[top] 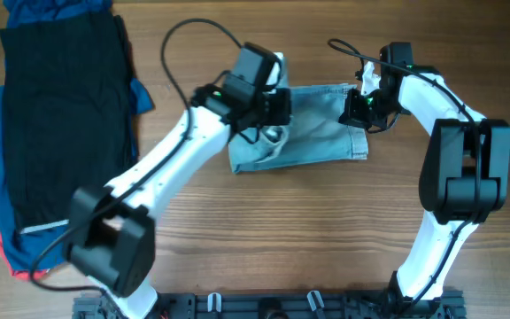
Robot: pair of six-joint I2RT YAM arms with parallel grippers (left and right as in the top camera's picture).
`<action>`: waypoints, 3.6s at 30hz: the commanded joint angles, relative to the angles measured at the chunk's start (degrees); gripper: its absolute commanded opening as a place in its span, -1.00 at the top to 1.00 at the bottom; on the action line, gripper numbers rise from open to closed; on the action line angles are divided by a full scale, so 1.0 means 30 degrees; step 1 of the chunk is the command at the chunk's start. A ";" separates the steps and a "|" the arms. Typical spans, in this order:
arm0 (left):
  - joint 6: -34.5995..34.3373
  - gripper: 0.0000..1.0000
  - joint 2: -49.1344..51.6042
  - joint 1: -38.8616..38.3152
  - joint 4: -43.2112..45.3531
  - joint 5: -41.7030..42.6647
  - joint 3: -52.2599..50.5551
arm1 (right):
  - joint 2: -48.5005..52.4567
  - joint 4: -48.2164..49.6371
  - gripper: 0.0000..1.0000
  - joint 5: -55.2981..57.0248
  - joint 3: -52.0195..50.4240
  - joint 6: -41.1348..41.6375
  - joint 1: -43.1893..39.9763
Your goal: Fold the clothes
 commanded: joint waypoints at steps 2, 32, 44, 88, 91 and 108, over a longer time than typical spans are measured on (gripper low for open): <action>-0.2404 0.92 0.1180 -0.1566 0.3220 0.0306 0.0474 | 0.0568 0.0146 0.91 -0.0444 -0.0248 0.0131 0.0080; -0.2594 -1.00 0.3031 -0.3657 0.9377 -0.0357 0.0474 | -0.8735 -0.1093 0.81 -0.1217 0.1537 0.1137 -0.3621; -0.1770 -1.00 -0.1326 -0.0831 0.4699 -0.0211 0.0481 | -0.8014 -0.2528 0.59 -0.1137 0.1290 -0.0925 -0.2980; 0.1217 -1.00 -0.1399 0.3752 -0.3708 -0.2193 0.0474 | -0.0576 -0.4677 -0.59 0.4721 0.0517 -0.1923 -0.1719; 0.1217 -1.00 -0.1399 0.3752 -0.3708 -0.2222 0.0474 | -0.0576 -0.3490 -0.57 0.4721 -0.0707 -0.1923 -0.1632; 0.1209 -1.00 -0.1399 0.3752 -0.3708 -0.2222 0.0474 | -0.0583 0.6113 0.91 -0.0867 -0.2907 0.5406 -0.2288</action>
